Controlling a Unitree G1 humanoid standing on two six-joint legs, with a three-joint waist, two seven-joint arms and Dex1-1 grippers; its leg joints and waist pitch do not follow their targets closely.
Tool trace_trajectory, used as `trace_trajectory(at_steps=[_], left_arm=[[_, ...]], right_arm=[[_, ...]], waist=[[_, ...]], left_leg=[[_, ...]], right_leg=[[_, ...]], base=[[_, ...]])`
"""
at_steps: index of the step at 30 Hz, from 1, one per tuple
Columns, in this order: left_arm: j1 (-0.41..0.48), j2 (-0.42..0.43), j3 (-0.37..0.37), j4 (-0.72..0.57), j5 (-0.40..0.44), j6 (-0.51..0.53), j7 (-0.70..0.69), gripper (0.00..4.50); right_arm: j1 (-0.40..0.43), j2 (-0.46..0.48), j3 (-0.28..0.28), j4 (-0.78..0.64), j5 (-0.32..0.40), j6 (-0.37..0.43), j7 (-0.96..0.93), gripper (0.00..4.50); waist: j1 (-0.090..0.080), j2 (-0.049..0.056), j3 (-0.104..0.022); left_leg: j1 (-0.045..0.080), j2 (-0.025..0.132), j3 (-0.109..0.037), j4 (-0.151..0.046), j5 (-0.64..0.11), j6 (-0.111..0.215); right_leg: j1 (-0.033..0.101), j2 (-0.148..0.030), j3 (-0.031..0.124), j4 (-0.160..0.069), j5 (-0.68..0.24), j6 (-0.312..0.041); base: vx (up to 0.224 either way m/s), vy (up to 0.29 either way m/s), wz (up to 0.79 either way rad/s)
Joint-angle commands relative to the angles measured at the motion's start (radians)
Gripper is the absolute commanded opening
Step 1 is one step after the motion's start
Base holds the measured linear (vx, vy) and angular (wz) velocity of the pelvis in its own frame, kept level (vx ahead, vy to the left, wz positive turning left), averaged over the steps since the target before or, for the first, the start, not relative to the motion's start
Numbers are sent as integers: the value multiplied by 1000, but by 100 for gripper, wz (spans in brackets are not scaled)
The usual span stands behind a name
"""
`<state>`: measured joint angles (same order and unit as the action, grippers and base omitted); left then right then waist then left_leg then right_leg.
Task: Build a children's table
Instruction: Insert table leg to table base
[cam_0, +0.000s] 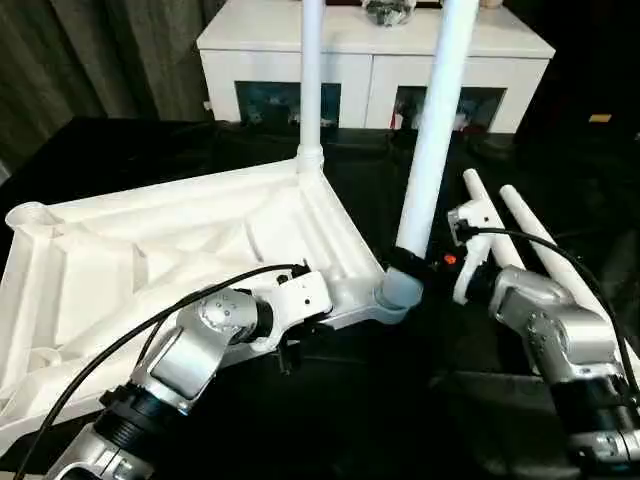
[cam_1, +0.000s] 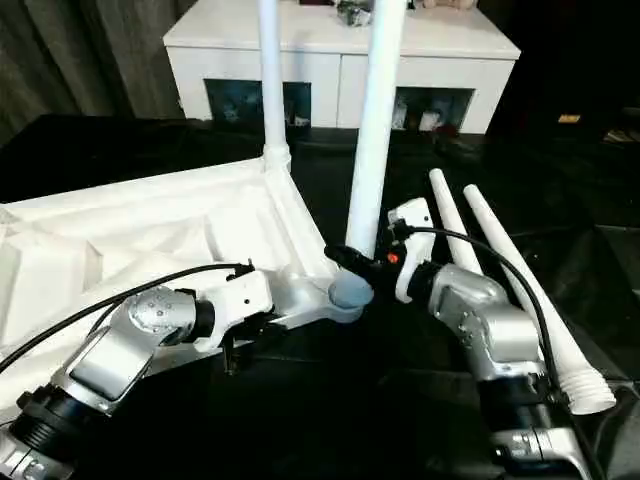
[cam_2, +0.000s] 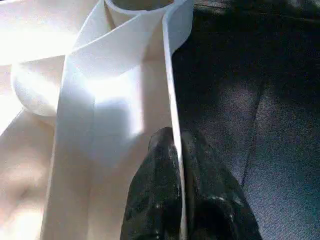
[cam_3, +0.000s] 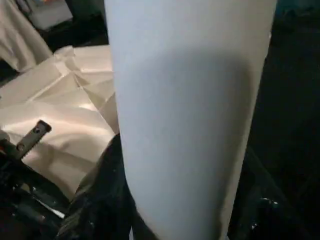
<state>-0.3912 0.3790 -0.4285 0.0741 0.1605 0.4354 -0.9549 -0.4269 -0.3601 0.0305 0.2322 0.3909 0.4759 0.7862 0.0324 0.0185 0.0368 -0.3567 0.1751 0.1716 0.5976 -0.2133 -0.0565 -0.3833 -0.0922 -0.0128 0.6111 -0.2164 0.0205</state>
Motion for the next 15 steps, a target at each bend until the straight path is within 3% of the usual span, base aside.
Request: trace_trajectory(at_steps=[1,9,15], left_arm=[[26,3,-22,45,5,-5,3,0],[26,17,-33,49,10,-19,7,0],[25,17,-30,53,9,-23,13,0]], right_arm=[[-4,-5,12,27,-20,-4,9,188],[-38,-16,65,95,-43,18,73,188],[-51,-11,49,124,-44,-8,63,188]], waist=[[-1,-23,-48],[0,-27,-49],[1,-29,-49]], left_leg=[[0,39,-3,-70,-87,74],[0,39,-2,-68,-66,88],[-1,40,-1,-69,-79,85]], right_leg=[[35,-35,19,-63,-64,-265],[35,-35,19,-59,-39,-271],[35,-37,19,-62,-68,-268]], base=[[0,0,0],[0,0,0],[0,0,0]])
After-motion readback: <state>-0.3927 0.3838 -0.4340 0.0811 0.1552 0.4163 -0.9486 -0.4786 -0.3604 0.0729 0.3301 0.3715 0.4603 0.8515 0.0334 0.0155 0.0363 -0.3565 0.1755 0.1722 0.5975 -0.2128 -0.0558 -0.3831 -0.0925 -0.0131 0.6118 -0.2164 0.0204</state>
